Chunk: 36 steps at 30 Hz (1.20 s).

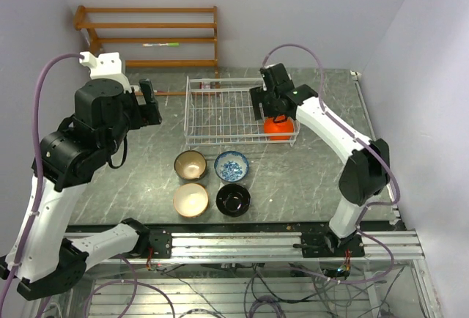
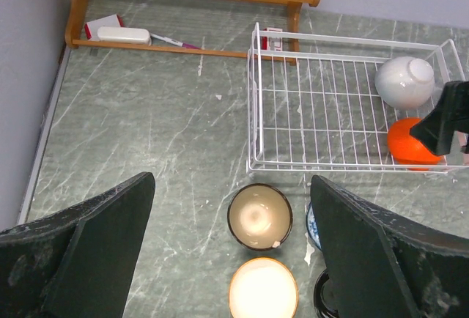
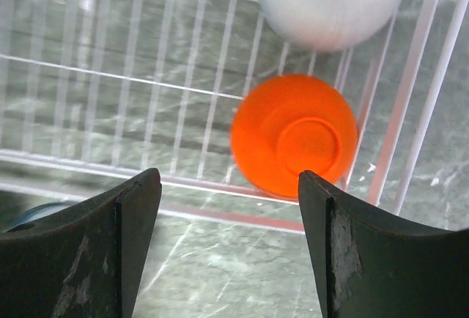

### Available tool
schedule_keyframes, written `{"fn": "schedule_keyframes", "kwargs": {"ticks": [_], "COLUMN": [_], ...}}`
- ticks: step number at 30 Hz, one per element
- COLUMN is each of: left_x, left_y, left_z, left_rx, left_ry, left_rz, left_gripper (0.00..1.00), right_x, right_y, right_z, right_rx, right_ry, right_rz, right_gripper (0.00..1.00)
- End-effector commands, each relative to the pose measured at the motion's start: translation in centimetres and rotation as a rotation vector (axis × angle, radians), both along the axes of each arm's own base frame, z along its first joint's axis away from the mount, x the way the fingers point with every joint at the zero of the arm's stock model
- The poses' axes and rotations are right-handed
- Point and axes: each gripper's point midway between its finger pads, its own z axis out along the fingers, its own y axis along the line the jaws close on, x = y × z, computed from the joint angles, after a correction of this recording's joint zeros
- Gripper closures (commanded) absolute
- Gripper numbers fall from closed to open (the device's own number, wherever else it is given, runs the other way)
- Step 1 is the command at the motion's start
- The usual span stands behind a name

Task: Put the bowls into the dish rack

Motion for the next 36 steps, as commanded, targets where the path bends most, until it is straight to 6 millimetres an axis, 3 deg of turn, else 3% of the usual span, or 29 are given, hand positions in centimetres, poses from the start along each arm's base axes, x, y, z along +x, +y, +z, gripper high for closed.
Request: {"fn": "schedule_keyframes", "kwargs": {"ticks": [1, 9, 14, 22, 26, 31, 36], "left_x": [0.6, 0.8, 0.9, 0.3, -0.1, -0.4, -0.8], "left_y": [-0.7, -0.7, -0.6, -0.1, 0.4, 0.9, 1.3], "left_z": [0.5, 1.6, 1.7, 1.5, 1.1, 0.9, 0.7], "left_rx": [-0.023, -0.031, -0.03, -0.047, -0.044, -0.045, -0.039], "left_ry": [-0.019, -0.038, -0.038, -0.037, -0.034, -0.035, -0.03], "left_rz": [-0.01, -0.002, 0.005, 0.023, 0.042, 0.061, 0.071], "left_gripper": [0.01, 0.01, 0.01, 0.01, 0.01, 0.01, 0.01], "right_x": [-1.5, -10.5, -15.1, -16.5, -18.3, -18.8, -18.9], "right_y": [3.7, 11.4, 15.2, 16.9, 17.9, 17.6, 16.9], "right_z": [5.7, 6.0, 2.8, -2.1, -5.1, -8.6, -10.4], "right_rx": [0.133, 0.246, 0.225, 0.167, 0.12, 0.074, 0.027], "right_ry": [-0.079, -0.001, 0.093, 0.155, 0.199, 0.247, 0.267], "right_rz": [0.127, 0.363, 0.47, 0.506, 0.539, 0.519, 0.502], "right_gripper": [0.25, 0.26, 0.27, 0.29, 0.3, 0.33, 0.42]}}
